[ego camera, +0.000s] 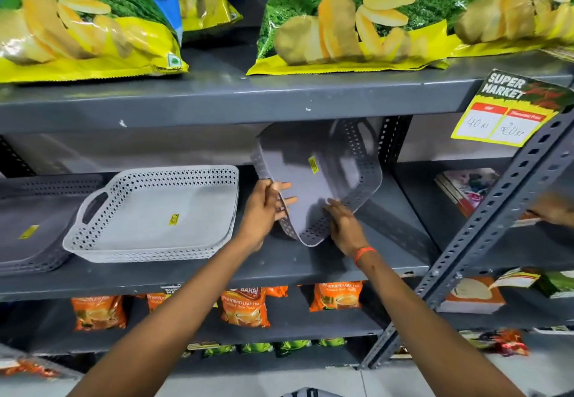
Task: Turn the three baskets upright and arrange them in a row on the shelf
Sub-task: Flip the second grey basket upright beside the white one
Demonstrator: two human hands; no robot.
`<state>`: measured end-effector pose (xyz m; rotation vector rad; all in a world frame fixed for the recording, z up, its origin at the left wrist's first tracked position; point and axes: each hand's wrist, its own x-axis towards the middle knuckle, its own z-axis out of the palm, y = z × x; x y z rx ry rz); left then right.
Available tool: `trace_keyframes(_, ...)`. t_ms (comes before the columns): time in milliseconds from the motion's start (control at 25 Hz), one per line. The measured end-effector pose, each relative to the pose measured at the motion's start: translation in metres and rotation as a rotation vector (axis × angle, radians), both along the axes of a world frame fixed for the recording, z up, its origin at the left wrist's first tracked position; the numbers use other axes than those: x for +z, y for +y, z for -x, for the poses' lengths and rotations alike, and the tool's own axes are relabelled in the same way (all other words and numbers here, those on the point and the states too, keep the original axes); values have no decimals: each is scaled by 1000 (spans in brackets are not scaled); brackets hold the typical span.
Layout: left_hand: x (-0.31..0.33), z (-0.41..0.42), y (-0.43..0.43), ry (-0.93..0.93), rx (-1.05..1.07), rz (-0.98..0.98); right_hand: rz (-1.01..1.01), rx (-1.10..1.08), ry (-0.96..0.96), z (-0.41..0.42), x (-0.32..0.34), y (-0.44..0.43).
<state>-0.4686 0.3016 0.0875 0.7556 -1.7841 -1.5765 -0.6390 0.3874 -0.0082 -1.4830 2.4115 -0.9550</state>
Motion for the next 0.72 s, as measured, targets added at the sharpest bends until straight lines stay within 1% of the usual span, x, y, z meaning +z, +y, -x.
trace_keyframes(40,-3,2,-12,18,41,-129,-62,45,72,1,-1,-1)
trace_keyframes(80,-7,2,-25,29,114,-213,-94,51,127,2,-1,-2)
trace_keyframes(120,-11,3,-36,24,217,-233,-92,29,172,2,-1,-4)
trace_keyframes(160,-15,3,-46,-50,335,-169,-63,10,213,3,-1,-6)
trace_keyframes(200,-20,5,-54,-180,427,-39,-34,-2,244,3,-1,-10)
trace_keyframes(240,-21,7,-55,-338,454,100,-10,-13,283,2,-3,-14)
trace_keyframes(280,-23,11,-50,-474,415,229,2,-31,312,1,-4,-16)
trace_keyframes(320,-26,17,-41,-587,324,301,13,-46,339,0,-5,-18)
trace_keyframes(360,-30,20,-30,-681,213,363,32,-55,362,-2,-6,-21)
trace_keyframes(440,-40,23,-11,-844,23,603,63,-53,395,-5,-4,-27)
trace_keyframes(520,-49,20,-6,-881,-109,796,91,-31,422,-6,-2,-30)
trace_keyframes(600,-51,17,-6,-842,-147,822,115,8,462,-1,3,-26)
trace_keyframes(720,-50,10,-12,-829,-183,805,111,40,603,2,9,-9)
